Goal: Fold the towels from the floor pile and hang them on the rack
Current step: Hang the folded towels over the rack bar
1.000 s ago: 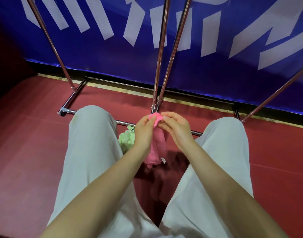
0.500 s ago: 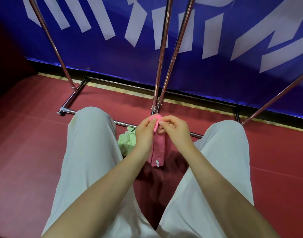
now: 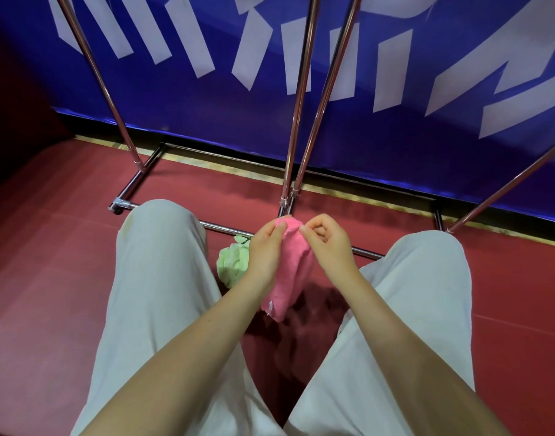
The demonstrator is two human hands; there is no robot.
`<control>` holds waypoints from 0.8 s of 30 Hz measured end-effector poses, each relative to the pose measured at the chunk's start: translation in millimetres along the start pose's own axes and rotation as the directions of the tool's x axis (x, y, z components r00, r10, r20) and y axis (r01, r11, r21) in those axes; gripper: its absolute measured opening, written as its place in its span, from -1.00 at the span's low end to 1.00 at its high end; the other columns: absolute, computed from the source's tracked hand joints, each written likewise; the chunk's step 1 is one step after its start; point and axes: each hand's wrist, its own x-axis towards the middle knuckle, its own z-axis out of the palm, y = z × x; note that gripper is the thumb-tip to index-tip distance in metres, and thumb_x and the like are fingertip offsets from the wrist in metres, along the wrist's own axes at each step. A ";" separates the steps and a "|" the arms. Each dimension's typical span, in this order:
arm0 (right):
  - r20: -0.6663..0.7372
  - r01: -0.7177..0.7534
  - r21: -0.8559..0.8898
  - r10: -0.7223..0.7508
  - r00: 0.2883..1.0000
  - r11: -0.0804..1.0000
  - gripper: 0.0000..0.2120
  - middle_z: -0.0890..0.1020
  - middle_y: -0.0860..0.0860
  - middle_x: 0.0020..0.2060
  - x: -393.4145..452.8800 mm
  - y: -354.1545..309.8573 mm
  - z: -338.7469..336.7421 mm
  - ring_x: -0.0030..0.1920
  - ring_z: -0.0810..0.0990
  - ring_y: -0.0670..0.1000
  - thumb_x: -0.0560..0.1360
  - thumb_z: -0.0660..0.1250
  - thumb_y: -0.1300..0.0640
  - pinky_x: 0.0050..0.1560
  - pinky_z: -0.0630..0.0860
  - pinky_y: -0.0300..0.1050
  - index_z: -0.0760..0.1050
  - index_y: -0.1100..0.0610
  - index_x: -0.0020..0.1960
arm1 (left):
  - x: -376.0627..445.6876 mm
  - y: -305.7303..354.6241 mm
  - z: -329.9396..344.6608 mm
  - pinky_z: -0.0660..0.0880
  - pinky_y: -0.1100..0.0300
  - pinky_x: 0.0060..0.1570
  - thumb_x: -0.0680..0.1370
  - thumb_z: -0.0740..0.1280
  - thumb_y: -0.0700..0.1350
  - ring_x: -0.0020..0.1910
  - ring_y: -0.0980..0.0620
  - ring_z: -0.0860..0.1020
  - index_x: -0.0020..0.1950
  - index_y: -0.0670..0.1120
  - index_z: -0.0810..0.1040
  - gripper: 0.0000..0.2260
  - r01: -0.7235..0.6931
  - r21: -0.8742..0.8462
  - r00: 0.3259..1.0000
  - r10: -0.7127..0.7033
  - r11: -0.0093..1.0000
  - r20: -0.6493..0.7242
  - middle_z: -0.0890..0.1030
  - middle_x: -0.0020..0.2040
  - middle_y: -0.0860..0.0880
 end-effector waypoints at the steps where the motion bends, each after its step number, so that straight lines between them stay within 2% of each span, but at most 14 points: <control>1: 0.003 -0.012 0.022 0.012 1.000 1.000 -0.85 0.47 -0.10 -0.43 -0.5 0.9 0.3 -0.42 0.41 -0.22 0.51 0.33 0.31 -0.33 0.32 -0.41 0.45 0.16 -0.21 | -1.4 0.9 0.3 0.47 0.46 -0.04 0.62 0.22 -0.18 -0.11 0.33 0.59 -0.09 0.07 0.65 -0.74 -0.005 0.002 1.000 0.005 1.000 0.020 0.67 -0.12 0.16; 4: -0.024 -0.033 0.093 0.035 0.999 0.995 -0.84 0.47 -0.11 -0.44 -0.5 2.6 -0.3 -0.42 0.40 -0.23 0.52 0.32 0.31 -0.33 0.32 -0.38 0.44 0.15 -0.21 | -4.6 0.9 2.1 0.49 0.40 0.03 0.59 0.28 -0.17 -0.01 0.22 0.60 -0.03 0.01 0.66 -0.83 -0.009 0.028 0.998 0.007 1.000 0.061 0.69 -0.03 0.07; 7: -0.068 -0.033 0.121 0.042 0.997 0.992 -0.83 0.47 -0.07 -0.41 -0.4 3.2 -0.5 -0.40 0.40 -0.22 0.52 0.32 0.30 -0.33 0.33 -0.37 0.44 0.14 -0.22 | -4.6 -2.9 2.3 0.50 0.17 0.21 0.58 0.30 -0.13 0.11 0.06 0.62 0.00 0.01 0.66 -0.86 0.000 0.039 0.996 -0.004 0.999 0.085 0.69 0.04 -0.01; 9: -0.079 -0.044 0.107 0.052 0.995 0.993 -0.83 0.46 -0.08 -0.43 -1.4 4.9 0.1 -0.42 0.38 -0.21 0.51 0.34 0.28 -0.35 0.32 -0.37 0.44 0.13 -0.23 | -4.2 -5.2 1.4 0.48 0.06 0.27 0.59 0.30 -0.13 0.13 0.03 0.61 -0.01 0.03 0.66 -0.85 -0.004 0.050 0.995 -0.001 0.999 0.098 0.69 0.05 -0.02; 13: -0.101 -0.093 0.062 0.099 0.990 0.994 -0.79 0.41 -0.08 -0.48 -1.4 8.6 2.9 -0.47 0.32 -0.18 0.50 0.36 0.23 -0.41 0.28 -0.29 0.42 0.11 -0.27 | -3.9 -8.5 -0.2 0.47 0.00 0.29 0.59 0.26 -0.19 0.13 0.01 0.61 -0.02 0.02 0.67 -0.80 -0.034 0.075 0.993 0.025 0.997 0.116 0.70 0.03 -0.03; 18: -0.090 -0.101 0.029 0.103 0.991 0.994 -0.77 0.38 -0.06 -0.48 -2.0 7.5 6.8 -0.49 0.30 -0.16 0.50 0.36 0.23 -0.44 0.28 -0.28 0.39 0.13 -0.29 | -4.8 -9.3 -3.0 0.50 0.10 0.21 0.59 0.26 -0.21 0.08 0.05 0.62 -0.07 0.05 0.67 -0.77 -0.067 0.092 0.995 0.059 0.994 0.083 0.70 -0.03 0.01; 22: -0.081 -0.078 -0.073 0.072 0.994 0.994 -0.79 0.39 -0.07 -0.46 -2.8 9.9 12.6 -0.43 0.33 -0.13 0.49 0.36 0.20 -0.35 0.32 -0.21 0.39 0.19 -0.26 | -5.7 -5.7 -3.6 0.47 0.39 0.00 0.59 0.25 -0.24 -0.05 0.21 0.61 -0.15 0.08 0.64 -0.72 -0.060 0.079 0.998 0.057 0.995 0.042 0.68 -0.16 0.16; 24: -0.096 -0.085 -0.067 0.078 0.992 0.994 -0.78 0.38 -0.07 -0.47 -2.4 10.9 14.1 -0.44 0.31 -0.13 0.50 0.36 0.19 -0.36 0.31 -0.19 0.39 0.20 -0.26 | -6.9 -4.5 -3.9 0.45 0.45 -0.06 0.59 0.24 -0.24 -0.06 0.24 0.61 -0.13 0.05 0.65 -0.73 -0.056 0.064 0.998 0.054 0.996 0.040 0.68 -0.16 0.16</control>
